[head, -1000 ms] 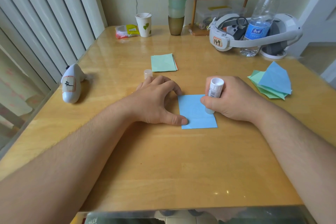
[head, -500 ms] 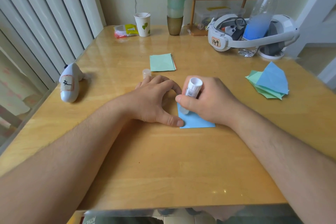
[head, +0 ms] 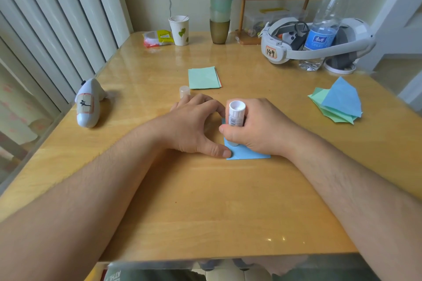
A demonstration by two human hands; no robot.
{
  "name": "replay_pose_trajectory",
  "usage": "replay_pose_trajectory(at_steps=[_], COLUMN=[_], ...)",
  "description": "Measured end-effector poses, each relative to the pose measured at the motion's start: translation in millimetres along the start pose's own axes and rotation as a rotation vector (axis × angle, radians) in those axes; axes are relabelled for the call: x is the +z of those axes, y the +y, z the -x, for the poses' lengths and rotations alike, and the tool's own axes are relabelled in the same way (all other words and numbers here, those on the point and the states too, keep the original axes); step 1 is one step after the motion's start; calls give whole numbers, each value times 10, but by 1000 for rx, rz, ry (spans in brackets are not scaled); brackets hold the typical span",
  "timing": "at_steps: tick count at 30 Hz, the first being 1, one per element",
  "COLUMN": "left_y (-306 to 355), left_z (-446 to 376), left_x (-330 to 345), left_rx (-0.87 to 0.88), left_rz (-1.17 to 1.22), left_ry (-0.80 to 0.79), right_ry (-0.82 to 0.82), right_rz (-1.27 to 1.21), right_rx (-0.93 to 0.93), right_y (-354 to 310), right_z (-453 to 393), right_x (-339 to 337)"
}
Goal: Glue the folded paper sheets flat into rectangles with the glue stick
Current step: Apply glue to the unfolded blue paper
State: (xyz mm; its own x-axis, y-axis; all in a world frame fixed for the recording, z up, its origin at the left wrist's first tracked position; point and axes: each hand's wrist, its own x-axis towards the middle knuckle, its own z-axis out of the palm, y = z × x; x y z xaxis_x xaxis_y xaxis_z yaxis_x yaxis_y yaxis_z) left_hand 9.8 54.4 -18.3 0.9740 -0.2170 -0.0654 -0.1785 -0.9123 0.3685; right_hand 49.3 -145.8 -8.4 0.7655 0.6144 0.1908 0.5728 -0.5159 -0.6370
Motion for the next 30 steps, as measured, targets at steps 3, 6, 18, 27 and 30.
replay_pose_trajectory(at_steps=[3, 6, 18, 27, 30], left_y=[-18, -23, -18, 2, -29], left_z=[-6, -4, -3, 0, -33], left_x=[14, 15, 4, -77, -63], left_rx=[10, 10, 10, -26, -30], left_rz=[6, 2, 4, 143, 150], left_ry=[18, 18, 4, -4, 18], right_ry=[3, 22, 60, 199, 105], right_rz=[-6, 15, 99, -56, -94], right_rx=[37, 62, 111, 37, -9], right_y=[81, 157, 282, 149, 90], right_z=[55, 108, 127, 83, 71], right_x=[-96, -193, -326, -185, -73])
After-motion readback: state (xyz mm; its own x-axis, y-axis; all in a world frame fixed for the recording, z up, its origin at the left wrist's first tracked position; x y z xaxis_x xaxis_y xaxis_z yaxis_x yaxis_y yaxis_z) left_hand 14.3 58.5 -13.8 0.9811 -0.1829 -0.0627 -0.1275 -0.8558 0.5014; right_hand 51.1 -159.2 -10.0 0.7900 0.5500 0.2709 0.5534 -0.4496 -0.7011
